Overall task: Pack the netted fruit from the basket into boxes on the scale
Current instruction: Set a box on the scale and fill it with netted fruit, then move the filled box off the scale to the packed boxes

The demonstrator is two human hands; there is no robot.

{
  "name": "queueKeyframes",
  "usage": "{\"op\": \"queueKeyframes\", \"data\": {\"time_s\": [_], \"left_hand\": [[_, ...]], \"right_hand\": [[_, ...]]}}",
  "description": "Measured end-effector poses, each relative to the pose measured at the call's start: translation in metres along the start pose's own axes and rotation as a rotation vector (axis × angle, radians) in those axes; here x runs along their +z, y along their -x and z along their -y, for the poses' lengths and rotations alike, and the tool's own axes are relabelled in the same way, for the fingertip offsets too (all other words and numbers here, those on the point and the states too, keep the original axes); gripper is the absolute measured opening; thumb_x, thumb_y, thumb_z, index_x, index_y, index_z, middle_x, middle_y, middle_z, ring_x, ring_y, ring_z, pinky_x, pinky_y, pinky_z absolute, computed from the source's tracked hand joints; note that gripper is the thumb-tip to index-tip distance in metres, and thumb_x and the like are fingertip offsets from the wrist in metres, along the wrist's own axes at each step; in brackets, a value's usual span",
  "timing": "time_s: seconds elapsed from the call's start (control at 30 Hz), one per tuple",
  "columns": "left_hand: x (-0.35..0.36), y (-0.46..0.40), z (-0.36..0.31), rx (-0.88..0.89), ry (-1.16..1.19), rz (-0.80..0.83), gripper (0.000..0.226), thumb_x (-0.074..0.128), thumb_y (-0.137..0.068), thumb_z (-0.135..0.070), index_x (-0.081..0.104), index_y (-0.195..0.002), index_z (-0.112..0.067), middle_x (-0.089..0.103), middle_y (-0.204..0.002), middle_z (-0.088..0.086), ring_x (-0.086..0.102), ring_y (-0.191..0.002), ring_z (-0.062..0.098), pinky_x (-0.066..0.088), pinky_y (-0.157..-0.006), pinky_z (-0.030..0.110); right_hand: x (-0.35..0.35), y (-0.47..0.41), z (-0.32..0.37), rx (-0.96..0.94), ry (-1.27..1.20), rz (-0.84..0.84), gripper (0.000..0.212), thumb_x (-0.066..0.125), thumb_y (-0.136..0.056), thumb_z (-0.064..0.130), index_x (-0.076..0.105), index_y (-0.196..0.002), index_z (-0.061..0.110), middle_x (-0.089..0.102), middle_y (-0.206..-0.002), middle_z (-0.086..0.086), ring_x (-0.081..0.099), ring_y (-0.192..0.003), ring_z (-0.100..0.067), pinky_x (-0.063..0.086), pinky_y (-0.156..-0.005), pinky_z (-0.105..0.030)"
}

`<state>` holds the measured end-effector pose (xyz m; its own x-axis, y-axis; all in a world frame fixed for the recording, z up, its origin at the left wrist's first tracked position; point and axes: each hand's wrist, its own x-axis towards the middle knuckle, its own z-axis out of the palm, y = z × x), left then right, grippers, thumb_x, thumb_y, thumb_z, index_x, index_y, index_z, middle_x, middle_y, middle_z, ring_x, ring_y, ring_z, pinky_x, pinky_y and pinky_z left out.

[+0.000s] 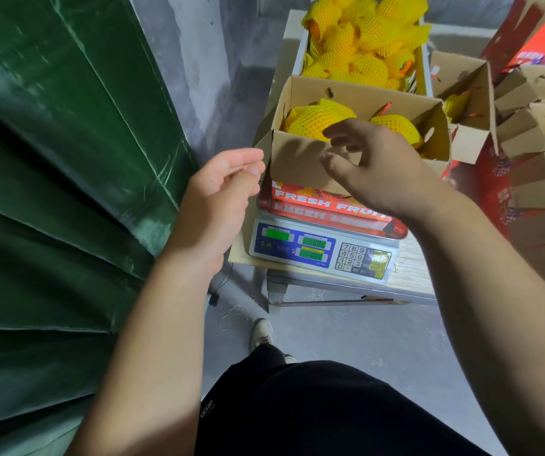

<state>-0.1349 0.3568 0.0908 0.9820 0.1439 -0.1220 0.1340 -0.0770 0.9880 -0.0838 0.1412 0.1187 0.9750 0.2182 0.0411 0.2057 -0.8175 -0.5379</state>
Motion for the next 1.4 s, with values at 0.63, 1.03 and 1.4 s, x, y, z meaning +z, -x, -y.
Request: {"op": "queueKeyframes", "data": {"time_s": [0.63,1.03,1.4], "left_hand": [[0.057,-0.165,0.0,-0.277,-0.421,0.35,0.026,0.057,-0.103,-0.043,0.059,-0.128,-0.035,0.071,-0.128,0.001,0.067,-0.11,0.02,0.056,-0.087,0.04],[0.066,-0.178,-0.044,0.083,-0.873,0.49,0.024,0.039,-0.078,-0.039,0.062,-0.084,-0.032,0.068,-0.079,0.011,0.066,-0.08,0.037,0.056,-0.079,0.057],[0.161,-0.148,-0.076,0.441,-0.776,0.508,0.022,0.056,-0.086,-0.049,0.07,-0.1,-0.041,0.072,-0.075,-0.006,0.072,-0.074,0.036,0.061,-0.064,0.062]], "right_hand": [[-0.012,-0.027,-0.116,0.804,-0.28,-0.357,0.026,0.063,-0.091,0.026,0.065,-0.11,0.008,0.07,-0.108,-0.018,0.067,-0.099,-0.038,0.057,-0.089,-0.055],[-0.024,0.038,-0.112,0.954,-0.58,-0.479,0.021,0.049,-0.089,-0.005,0.068,-0.092,0.005,0.063,-0.091,-0.032,0.065,-0.08,-0.045,0.054,-0.075,-0.073],[-0.14,0.148,-0.141,0.89,-0.46,-0.819,0.028,0.051,-0.104,0.014,0.073,-0.089,0.02,0.065,-0.099,-0.023,0.064,-0.097,-0.039,0.059,-0.079,-0.056]]}}
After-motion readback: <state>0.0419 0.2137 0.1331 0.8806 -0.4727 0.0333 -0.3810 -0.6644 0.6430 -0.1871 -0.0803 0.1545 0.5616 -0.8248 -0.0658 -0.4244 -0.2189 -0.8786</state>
